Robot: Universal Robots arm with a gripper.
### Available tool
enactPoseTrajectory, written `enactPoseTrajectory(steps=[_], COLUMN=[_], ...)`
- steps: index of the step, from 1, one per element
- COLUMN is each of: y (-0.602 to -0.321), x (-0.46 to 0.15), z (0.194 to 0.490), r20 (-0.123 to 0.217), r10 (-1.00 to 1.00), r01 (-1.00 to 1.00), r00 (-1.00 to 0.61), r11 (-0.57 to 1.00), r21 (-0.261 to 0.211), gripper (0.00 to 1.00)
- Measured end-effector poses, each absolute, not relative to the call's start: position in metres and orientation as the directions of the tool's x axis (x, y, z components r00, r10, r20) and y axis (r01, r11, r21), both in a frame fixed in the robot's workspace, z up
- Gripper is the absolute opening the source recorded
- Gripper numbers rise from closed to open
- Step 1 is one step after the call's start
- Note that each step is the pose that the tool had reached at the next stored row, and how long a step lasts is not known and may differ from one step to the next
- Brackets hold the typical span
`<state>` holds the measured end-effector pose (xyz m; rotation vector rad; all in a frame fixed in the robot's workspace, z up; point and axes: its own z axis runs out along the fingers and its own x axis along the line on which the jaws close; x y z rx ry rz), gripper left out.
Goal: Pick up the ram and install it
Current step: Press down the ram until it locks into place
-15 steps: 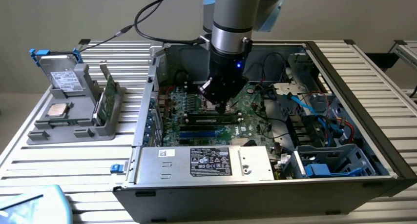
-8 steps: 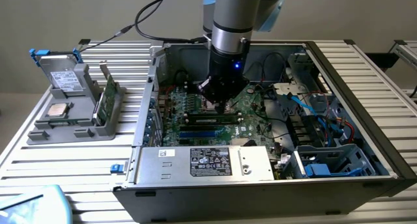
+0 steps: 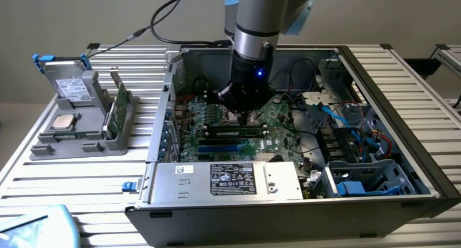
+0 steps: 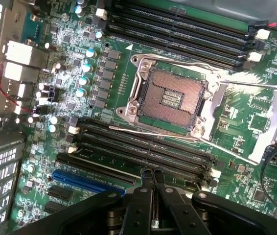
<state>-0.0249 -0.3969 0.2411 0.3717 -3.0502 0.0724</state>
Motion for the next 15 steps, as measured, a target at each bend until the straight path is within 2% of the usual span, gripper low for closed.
enactPoseTrajectory(steps=[15], y=[-0.3969], x=[-0.0251], z=[0.2411], r20=[0.073], r10=[-0.039], r01=[-0.042], r00=[-0.997], r11=[0.998], r21=[-0.038], gripper=[0.11])
